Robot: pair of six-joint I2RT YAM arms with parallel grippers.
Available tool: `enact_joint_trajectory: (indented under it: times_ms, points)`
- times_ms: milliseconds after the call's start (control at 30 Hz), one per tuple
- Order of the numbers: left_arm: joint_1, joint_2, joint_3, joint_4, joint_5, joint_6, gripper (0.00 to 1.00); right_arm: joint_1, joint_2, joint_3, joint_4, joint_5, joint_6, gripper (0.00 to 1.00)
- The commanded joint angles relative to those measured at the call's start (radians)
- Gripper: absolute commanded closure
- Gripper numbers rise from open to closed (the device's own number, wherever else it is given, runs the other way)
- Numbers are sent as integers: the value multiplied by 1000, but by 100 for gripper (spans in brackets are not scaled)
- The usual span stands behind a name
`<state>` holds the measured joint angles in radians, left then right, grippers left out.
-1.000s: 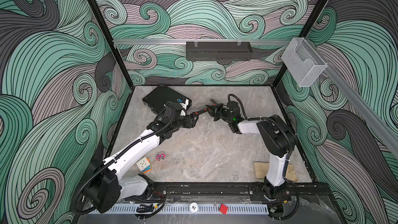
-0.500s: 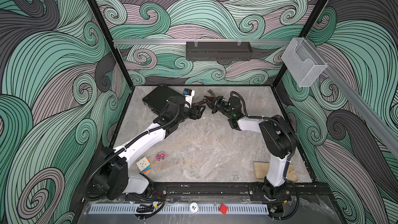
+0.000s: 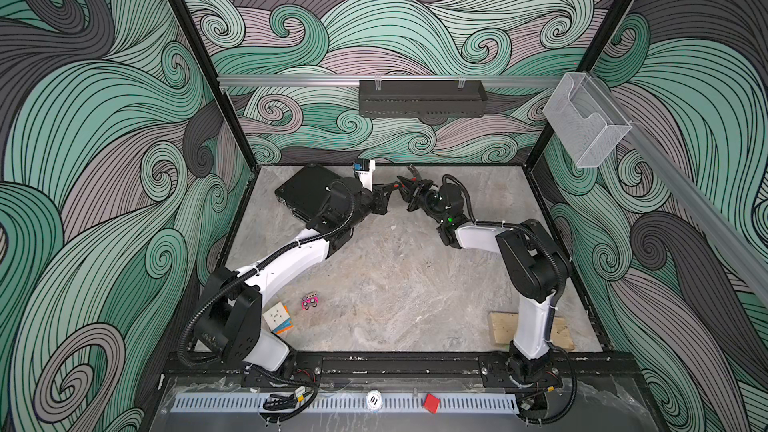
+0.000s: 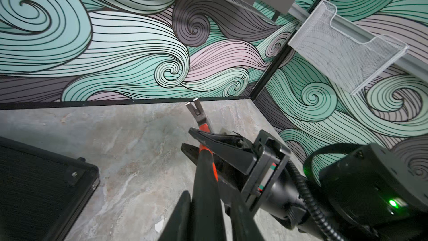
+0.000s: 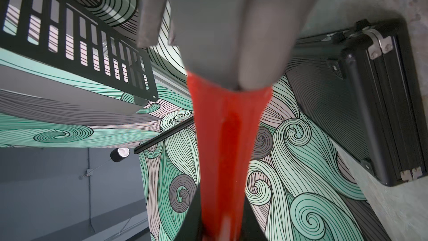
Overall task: Use a claw hammer to pull out a nail
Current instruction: Pick up the hammer at the center of the board.
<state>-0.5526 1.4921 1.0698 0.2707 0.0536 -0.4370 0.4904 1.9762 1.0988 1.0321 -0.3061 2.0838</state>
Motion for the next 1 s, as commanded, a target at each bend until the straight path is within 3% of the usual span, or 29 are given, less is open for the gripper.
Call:
enact_joint_trajectory:
  times_ms: [0, 33, 167, 300, 467, 533, 800, 967]
  points:
    - [-9, 40, 54, 50, -45, -15, 94, 77, 9, 39, 258, -50, 195, 86]
    - [-10, 42, 59, 49, -51, -18, 100, 82, 16, 42, 268, -46, 200, 86]
    - [-16, 44, 91, 21, -45, -13, 100, 97, 42, 40, 313, -17, 209, 83]
    - [-16, 28, 124, -28, -38, 8, 100, 99, 54, 26, 358, 4, 205, 72]
    - [-17, 16, 198, -142, -27, 63, 100, 100, 53, -9, 375, 16, 188, 46]
    - [-16, 20, 232, -197, -35, 91, 100, 99, 51, -23, 375, 13, 180, 29]
    - [-4, 69, 360, -372, -56, 211, 100, 100, 22, -134, 373, -18, 149, 25]
    - [31, 123, 460, -474, -53, 286, 100, 99, -13, -212, 373, -117, 115, 21]
